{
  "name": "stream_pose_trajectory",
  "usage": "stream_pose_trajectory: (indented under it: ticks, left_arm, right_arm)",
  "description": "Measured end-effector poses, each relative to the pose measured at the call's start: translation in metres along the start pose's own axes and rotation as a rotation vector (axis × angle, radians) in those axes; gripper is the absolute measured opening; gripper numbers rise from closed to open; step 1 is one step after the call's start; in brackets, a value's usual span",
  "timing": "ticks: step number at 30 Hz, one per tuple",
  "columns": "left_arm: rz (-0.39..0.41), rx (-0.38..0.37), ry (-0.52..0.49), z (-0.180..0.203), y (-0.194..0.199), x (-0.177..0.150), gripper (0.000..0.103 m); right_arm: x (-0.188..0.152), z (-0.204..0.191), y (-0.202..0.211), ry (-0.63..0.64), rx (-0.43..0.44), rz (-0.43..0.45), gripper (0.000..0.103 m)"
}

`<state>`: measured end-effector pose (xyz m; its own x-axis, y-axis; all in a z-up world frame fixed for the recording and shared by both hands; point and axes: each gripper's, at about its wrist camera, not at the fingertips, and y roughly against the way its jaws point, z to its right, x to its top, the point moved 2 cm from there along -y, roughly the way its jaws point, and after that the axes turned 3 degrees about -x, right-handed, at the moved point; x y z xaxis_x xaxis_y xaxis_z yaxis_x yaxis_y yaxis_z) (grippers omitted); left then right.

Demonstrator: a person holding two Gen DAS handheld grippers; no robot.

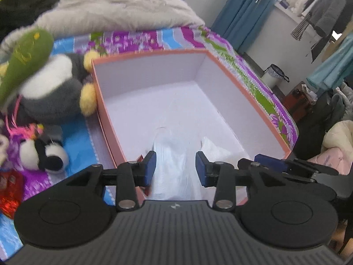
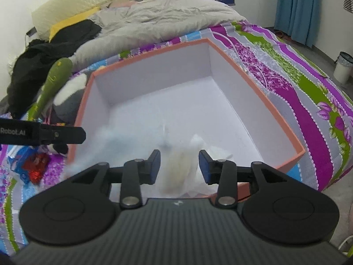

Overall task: Organize soft objects
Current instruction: 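Open both tools to drop the mask and bag into the orange box, then withdraw both open tools from the box back toward the pile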

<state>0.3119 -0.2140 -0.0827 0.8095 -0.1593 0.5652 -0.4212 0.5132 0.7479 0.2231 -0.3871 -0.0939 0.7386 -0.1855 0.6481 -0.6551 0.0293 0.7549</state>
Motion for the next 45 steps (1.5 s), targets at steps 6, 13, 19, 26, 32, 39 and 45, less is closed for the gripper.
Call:
stream_pose_trajectory:
  ticks: [6, 13, 19, 26, 32, 39, 45]
  left_arm:
    - [0.091, -0.001, -0.068, 0.011, 0.044, 0.001, 0.045]
    - [0.217, 0.007, -0.131, 0.019, 0.102, -0.007, 0.045]
    - [0.297, 0.022, -0.151, 0.016, 0.144, -0.024, 0.045]
    - [0.338, 0.037, -0.117, 0.0, 0.184, -0.058, 0.045]
    - [0.368, 0.054, -0.092, -0.014, 0.209, -0.085, 0.045]
    - [0.386, 0.083, -0.057, -0.03, 0.226, -0.117, 0.045]
    - [0.384, 0.115, -0.014, -0.045, 0.229, -0.141, 0.045]
  right_arm:
    - [0.007, -0.013, 0.027, 0.02, 0.022, 0.08, 0.042]
    - [0.01, -0.042, 0.072, 0.081, 0.078, 0.205, 0.042]
    - [0.004, -0.067, 0.1, 0.119, 0.127, 0.28, 0.042]
    - [-0.011, -0.093, 0.119, 0.145, 0.188, 0.339, 0.042]
    - [-0.028, -0.117, 0.128, 0.181, 0.222, 0.348, 0.042]
    - [-0.045, -0.137, 0.129, 0.19, 0.247, 0.334, 0.042]
    - [-0.063, -0.148, 0.126, 0.2, 0.257, 0.306, 0.042]
